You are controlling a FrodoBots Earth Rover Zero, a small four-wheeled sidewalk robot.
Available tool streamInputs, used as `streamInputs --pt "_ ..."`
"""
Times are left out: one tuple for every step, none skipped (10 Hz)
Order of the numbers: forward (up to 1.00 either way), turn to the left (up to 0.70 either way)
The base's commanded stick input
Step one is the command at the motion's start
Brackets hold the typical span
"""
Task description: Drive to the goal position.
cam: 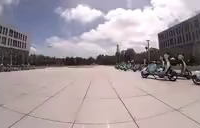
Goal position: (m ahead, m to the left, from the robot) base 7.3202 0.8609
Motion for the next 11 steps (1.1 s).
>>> streamInputs --pt "1.0 0.0" --pt "1.0 0.0" --pt "1.0 0.0" --pt "1.0 0.0" --pt "1.0 0.0" --pt "1.0 0.0" --pt "1.0 0.0" --pt "1.0 0.0" --pt "0.93 0.0" --pt "0.31 0.0" --pt "0.0 0.0"
